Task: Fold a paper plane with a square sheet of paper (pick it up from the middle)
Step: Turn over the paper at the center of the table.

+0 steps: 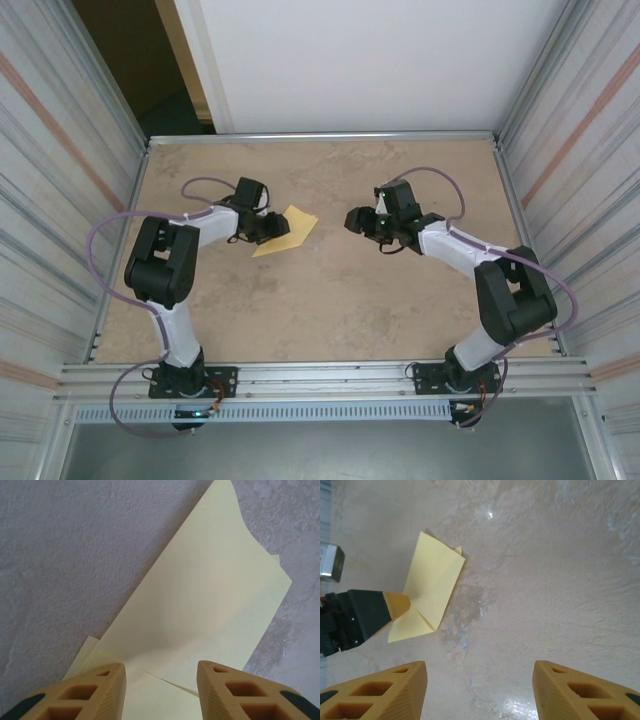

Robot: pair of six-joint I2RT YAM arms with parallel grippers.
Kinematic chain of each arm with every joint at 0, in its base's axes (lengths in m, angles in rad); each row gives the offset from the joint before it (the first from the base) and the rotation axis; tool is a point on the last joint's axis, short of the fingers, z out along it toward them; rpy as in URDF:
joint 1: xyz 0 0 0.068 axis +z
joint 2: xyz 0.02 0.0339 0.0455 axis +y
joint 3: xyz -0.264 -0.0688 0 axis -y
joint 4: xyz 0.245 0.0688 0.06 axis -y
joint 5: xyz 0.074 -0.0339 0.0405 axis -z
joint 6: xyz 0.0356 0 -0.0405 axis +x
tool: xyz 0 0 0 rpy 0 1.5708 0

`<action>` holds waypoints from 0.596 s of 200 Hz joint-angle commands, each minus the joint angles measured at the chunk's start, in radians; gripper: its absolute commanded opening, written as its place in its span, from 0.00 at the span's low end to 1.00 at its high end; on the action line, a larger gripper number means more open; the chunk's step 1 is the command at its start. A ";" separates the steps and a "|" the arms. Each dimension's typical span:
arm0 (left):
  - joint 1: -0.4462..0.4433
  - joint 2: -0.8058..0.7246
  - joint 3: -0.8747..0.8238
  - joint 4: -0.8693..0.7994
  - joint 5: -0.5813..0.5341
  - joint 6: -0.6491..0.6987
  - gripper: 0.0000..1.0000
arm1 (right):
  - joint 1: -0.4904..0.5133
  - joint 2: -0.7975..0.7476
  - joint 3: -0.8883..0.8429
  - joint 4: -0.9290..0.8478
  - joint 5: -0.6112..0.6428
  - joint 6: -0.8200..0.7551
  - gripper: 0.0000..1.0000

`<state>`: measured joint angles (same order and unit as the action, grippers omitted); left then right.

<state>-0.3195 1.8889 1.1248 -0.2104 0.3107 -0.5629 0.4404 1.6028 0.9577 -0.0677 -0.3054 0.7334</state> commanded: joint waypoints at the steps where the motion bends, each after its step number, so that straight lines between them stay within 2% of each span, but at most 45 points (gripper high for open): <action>1: -0.001 0.020 -0.035 0.015 0.062 -0.047 0.41 | 0.018 0.047 0.039 0.018 -0.069 0.087 0.57; 32: -0.041 0.000 -0.084 0.064 0.111 -0.173 0.38 | 0.050 0.082 0.028 0.017 -0.063 0.204 0.56; 77: -0.175 -0.017 -0.130 0.128 0.074 -0.393 0.32 | 0.070 0.101 -0.019 0.036 -0.059 0.323 0.55; 119: -0.218 -0.033 -0.181 0.191 0.033 -0.516 0.23 | 0.114 0.139 -0.033 0.027 -0.054 0.399 0.53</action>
<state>-0.5308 1.8694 0.9939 -0.0017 0.3840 -0.9646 0.5243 1.7054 0.9459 -0.0353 -0.3634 1.0466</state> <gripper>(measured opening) 0.252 0.532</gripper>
